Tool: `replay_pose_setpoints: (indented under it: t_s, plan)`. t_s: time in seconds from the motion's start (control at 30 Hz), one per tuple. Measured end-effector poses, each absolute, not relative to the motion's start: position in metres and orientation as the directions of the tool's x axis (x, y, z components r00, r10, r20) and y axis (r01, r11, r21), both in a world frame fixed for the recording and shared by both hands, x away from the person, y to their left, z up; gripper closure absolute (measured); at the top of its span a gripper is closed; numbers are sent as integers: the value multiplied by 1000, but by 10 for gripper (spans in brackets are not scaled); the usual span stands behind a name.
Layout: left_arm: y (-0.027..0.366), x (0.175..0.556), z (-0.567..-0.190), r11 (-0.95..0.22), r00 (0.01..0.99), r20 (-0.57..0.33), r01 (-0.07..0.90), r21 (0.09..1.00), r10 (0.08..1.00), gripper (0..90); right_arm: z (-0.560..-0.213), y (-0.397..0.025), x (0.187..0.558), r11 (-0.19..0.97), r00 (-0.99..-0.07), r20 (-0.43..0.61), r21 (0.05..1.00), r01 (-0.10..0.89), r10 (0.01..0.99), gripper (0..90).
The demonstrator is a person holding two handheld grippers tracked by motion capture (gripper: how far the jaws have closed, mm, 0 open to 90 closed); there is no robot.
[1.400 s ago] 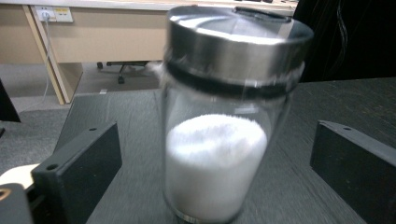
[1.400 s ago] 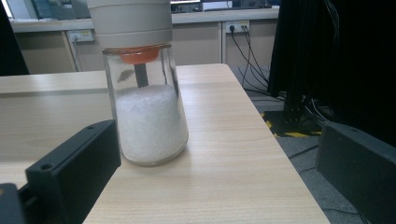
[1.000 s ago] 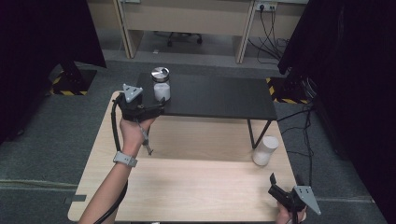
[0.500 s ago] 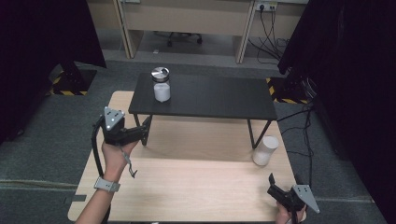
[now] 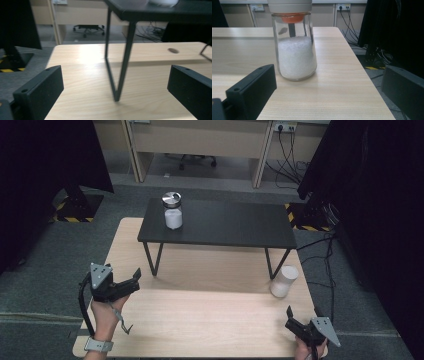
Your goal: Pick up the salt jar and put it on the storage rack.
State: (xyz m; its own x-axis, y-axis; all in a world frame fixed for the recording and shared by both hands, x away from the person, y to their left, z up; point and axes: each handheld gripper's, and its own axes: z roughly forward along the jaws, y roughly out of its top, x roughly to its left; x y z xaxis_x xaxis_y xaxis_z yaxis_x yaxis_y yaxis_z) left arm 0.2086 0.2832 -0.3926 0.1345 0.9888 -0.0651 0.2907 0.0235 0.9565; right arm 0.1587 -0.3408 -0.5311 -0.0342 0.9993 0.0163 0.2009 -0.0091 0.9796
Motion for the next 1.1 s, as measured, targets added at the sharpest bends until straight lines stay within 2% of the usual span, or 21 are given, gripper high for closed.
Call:
replay_pose_setpoints:
  t_s: [0.4,1.1]
  plan:
    - [298,192,-437,37,100,-74,329,944,992,0,-529,-340,161,20,-45,-10,976,217,999,3]
    - [316,182,-478,73,28,-92,400,913,995,0,-526,-337,163,59,-59,-46,970,235,997,3]
